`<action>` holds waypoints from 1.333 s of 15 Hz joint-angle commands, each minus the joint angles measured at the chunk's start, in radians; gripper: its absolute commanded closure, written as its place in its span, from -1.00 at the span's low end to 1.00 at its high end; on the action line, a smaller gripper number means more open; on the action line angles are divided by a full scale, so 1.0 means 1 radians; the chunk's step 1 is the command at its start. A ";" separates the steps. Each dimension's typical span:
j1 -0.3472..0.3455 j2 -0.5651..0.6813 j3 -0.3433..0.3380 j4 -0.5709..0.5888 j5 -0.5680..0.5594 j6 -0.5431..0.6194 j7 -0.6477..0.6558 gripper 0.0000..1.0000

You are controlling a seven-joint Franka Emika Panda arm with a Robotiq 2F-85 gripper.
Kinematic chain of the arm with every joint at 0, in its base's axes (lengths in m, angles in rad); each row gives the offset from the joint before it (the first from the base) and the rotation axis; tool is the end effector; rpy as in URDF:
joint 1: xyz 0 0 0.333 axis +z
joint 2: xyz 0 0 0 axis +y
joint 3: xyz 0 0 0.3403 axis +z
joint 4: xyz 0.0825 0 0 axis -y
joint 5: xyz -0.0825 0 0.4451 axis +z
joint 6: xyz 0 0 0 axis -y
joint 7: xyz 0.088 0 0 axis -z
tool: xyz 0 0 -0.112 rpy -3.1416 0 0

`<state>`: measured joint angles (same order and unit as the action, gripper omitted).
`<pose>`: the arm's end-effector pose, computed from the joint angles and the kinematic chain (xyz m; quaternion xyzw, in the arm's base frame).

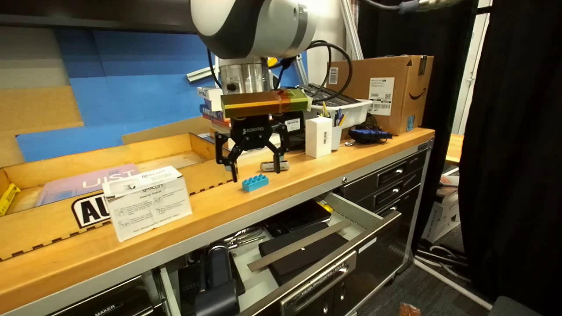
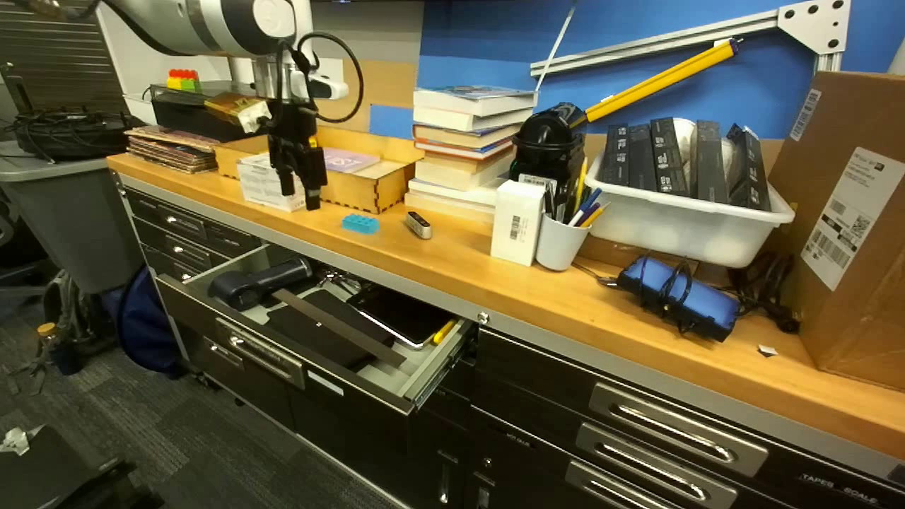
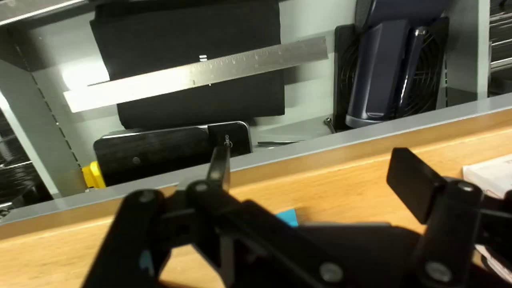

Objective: Put the blue block in the drawer, then close it

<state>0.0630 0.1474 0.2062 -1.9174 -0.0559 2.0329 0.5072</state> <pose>0.6254 0.1652 0.4063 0.9941 -0.1068 -0.0095 0.0144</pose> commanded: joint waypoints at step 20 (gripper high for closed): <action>0.152 0.228 -0.226 0.130 -0.224 0.261 0.297 -1.00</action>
<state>0.1958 0.3574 -0.0088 -1.8113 -0.2720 2.3217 0.7798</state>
